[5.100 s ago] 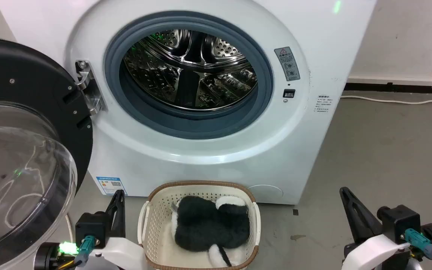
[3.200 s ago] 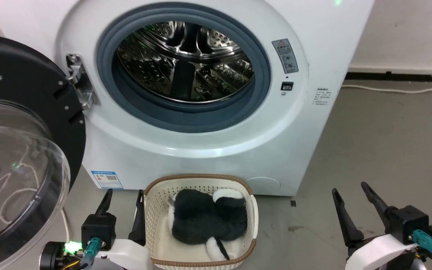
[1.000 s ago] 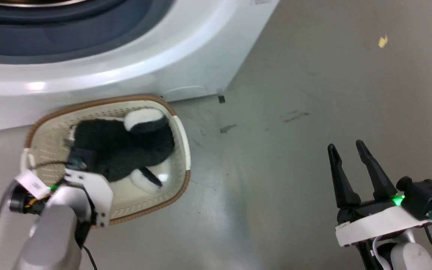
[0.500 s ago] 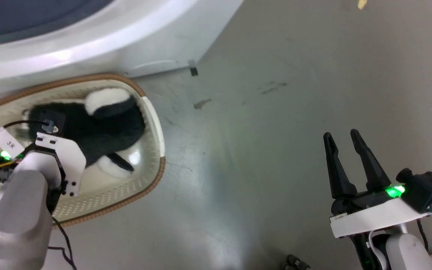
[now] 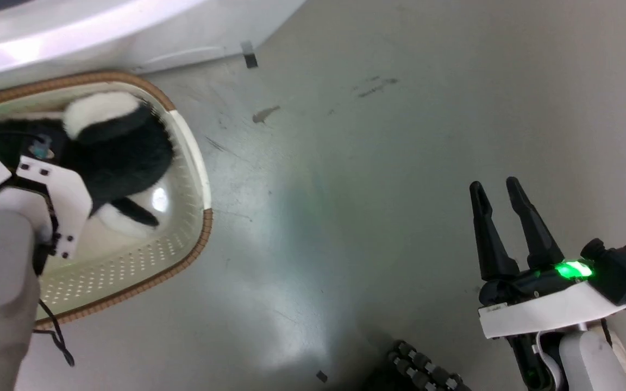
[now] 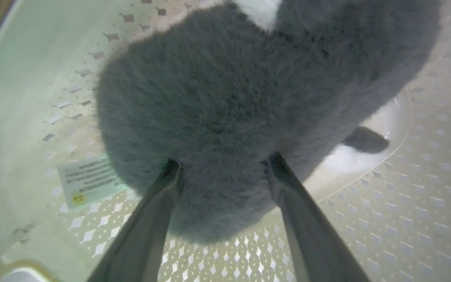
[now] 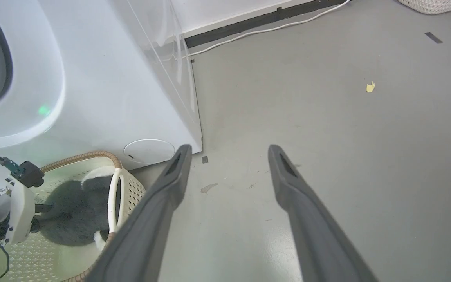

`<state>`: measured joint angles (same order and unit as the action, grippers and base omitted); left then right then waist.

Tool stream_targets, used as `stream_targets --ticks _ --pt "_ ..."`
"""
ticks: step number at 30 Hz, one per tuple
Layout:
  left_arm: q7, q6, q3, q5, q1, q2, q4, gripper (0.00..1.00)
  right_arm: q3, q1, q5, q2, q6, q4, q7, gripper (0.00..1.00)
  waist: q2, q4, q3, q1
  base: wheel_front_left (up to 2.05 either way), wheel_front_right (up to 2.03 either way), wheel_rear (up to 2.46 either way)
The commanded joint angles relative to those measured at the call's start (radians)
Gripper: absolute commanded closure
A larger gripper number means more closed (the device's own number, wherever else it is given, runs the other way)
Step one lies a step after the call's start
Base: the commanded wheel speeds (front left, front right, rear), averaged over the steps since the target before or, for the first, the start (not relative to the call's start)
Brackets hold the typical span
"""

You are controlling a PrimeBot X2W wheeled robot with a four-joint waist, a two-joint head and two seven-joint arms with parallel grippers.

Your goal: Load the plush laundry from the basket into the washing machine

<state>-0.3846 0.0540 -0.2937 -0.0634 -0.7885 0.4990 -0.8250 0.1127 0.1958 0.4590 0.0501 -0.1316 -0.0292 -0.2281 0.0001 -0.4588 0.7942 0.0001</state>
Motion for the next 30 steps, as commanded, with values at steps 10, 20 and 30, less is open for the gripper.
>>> stream_targets --ticks 10,20,30 --pt "-0.024 0.014 -0.031 -0.046 -0.046 0.053 -0.074 1.00 0.024 0.050 0.048 0.000 0.001 -0.027 -0.029 0.00 -0.0001 -0.066 0.051 -0.0001 0.00 0.00 0.00" --pt "0.129 0.002 -0.044 -0.098 0.014 -0.057 -0.113 1.00 -0.073 0.008 -0.054 0.000 0.001 -0.031 -0.034 0.00 -0.0001 0.034 -0.118 -0.0001 0.00 0.00 0.00" --pt "0.394 0.037 -0.076 -0.148 0.086 -0.223 -0.191 1.00 -0.186 -0.087 -0.187 0.000 0.001 -0.022 -0.034 0.00 -0.0001 0.197 -0.381 -0.0001 0.00 0.00 0.00"
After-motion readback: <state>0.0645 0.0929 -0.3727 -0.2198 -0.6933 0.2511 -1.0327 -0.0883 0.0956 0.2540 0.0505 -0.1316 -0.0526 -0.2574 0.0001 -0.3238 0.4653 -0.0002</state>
